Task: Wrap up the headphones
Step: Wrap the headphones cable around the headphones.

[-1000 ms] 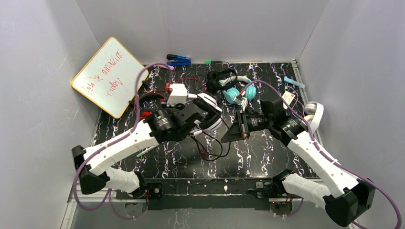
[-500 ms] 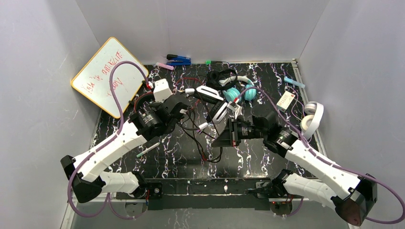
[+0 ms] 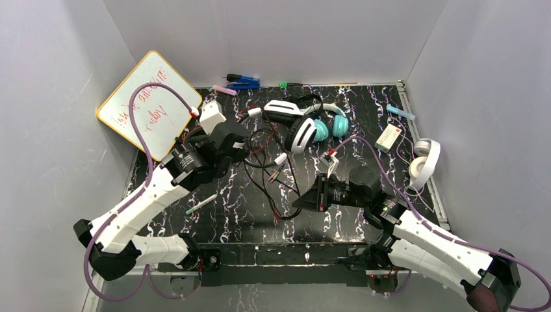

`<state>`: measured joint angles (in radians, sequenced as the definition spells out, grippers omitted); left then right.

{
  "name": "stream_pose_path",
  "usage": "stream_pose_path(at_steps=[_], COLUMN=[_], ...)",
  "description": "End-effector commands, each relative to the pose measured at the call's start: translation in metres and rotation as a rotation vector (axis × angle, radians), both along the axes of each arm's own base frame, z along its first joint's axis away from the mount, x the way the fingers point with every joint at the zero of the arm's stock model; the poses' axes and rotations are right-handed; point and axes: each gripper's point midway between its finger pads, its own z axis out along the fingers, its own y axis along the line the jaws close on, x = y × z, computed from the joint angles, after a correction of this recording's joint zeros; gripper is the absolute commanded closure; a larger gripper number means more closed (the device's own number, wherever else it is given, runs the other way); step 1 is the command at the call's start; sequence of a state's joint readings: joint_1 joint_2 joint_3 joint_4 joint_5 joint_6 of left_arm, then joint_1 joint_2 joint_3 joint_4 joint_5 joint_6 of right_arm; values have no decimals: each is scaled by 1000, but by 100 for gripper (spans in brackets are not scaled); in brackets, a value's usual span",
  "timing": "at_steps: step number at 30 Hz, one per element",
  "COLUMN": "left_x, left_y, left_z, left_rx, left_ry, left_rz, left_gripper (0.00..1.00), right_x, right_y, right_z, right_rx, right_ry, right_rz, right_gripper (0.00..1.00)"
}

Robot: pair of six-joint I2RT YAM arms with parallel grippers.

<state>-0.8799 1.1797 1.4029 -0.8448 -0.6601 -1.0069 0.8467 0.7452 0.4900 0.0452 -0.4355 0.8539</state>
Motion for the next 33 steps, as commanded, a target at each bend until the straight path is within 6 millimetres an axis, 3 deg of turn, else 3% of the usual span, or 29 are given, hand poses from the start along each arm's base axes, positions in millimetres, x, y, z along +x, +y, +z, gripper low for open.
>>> stream_pose_path(at_steps=[1, 9, 14, 19, 27, 33], left_x=[1, -9, -16, -19, -18, -15], left_y=[-6, -13, -21, -27, -29, -31], left_z=[55, 67, 77, 93, 92, 98], left_rx=[-207, -220, -257, -275, -234, -225], left_ry=[-114, -95, -78, -74, -39, -40], left_rz=[7, -73, -124, -158, -161, -162], left_gripper=[100, 100, 100, 100, 100, 100], right_x=[11, 18, 18, 26, 16, 5], right_y=[3, 4, 5, 3, 10, 11], right_z=[16, 10, 4, 0, 16, 20], right_rx=[59, 70, 91, 70, 157, 195], right_ry=[-101, -174, -267, -400, -553, -651], right_rz=[-33, -53, -24, -31, 63, 144], right_gripper=[76, 73, 57, 48, 10, 6])
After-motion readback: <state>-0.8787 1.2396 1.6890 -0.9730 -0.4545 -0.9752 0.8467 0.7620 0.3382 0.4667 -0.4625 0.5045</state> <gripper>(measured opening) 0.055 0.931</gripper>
